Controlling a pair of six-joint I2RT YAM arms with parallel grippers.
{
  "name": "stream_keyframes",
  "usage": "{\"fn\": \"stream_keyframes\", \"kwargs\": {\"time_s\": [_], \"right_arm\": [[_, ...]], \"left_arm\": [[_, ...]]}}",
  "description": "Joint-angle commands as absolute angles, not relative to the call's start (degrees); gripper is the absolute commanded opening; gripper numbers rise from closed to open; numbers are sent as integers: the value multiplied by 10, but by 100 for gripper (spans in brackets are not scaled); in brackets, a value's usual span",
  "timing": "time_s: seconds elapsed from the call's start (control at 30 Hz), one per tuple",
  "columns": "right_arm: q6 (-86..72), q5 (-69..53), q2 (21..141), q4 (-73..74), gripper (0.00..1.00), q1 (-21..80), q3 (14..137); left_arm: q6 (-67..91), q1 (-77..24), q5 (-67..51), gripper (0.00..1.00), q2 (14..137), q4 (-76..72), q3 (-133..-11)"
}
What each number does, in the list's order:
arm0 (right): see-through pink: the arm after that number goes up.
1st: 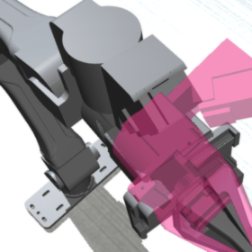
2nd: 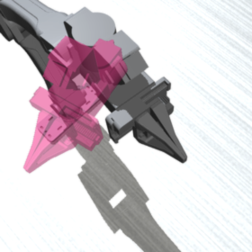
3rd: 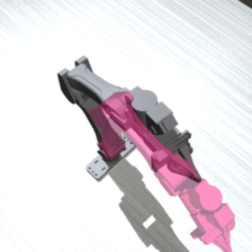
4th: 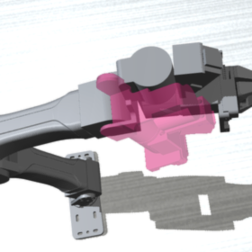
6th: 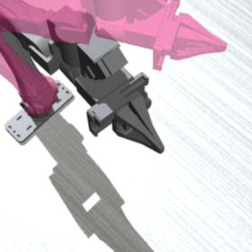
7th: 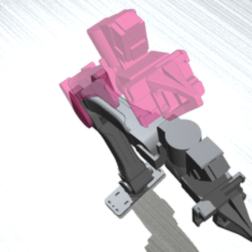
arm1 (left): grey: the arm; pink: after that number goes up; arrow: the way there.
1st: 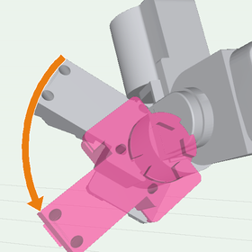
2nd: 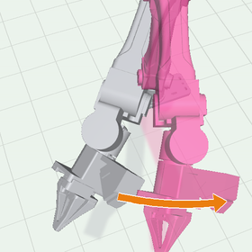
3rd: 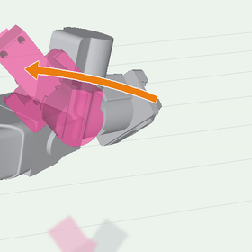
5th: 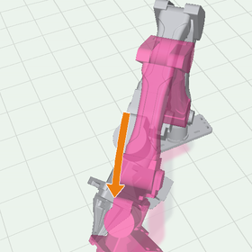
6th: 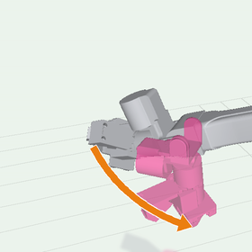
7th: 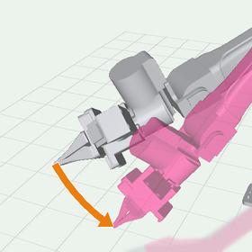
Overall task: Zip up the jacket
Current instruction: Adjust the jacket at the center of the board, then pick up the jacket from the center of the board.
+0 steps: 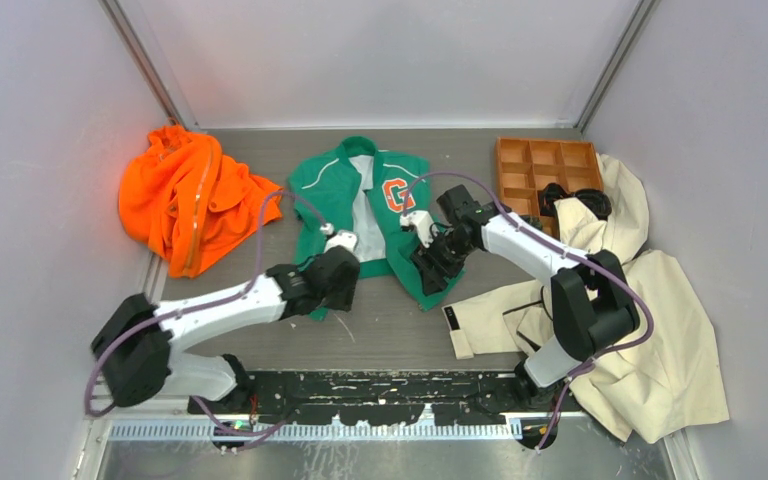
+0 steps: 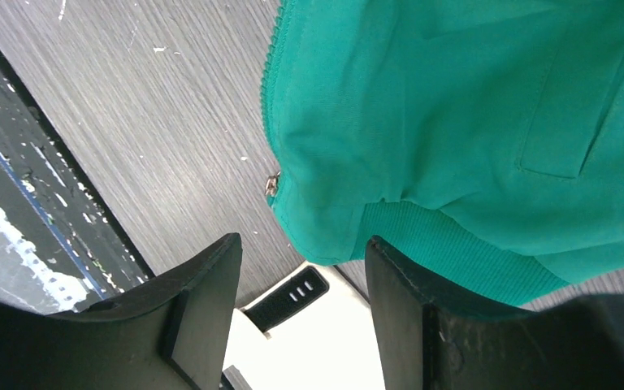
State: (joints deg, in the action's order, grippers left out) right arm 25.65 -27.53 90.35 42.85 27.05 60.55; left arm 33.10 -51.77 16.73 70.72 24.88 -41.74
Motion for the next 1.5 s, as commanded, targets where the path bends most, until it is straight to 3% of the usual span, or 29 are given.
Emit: {"fn": "stream_keyframes", "kwargs": {"time_s": [0.0, 0.63, 0.93, 1.13, 1.2, 1.37, 1.47], "right_arm": [[270, -323, 865, 444, 63, 243, 631], [270, -339, 858, 447, 62, 237, 633], [269, -347, 858, 447, 62, 237, 632], [267, -356, 853, 447, 62, 237, 632], [267, -359, 852, 447, 62, 237, 633], [267, -362, 853, 448, 62, 236, 633], [267, -361, 852, 449, 62, 236, 633]], "left_arm": [[379, -544, 308, 45, 810, 346, -522], [342, -552, 345, 40, 974, 329, -575], [343, -550, 355, 1, 994, 339, -583], [330, -550, 356, 0, 960, 352, -586], [323, -550, 353, 5, 943, 361, -588], [302, -550, 352, 38, 911, 361, -580], [289, -547, 346, 45, 916, 357, -573]]}}
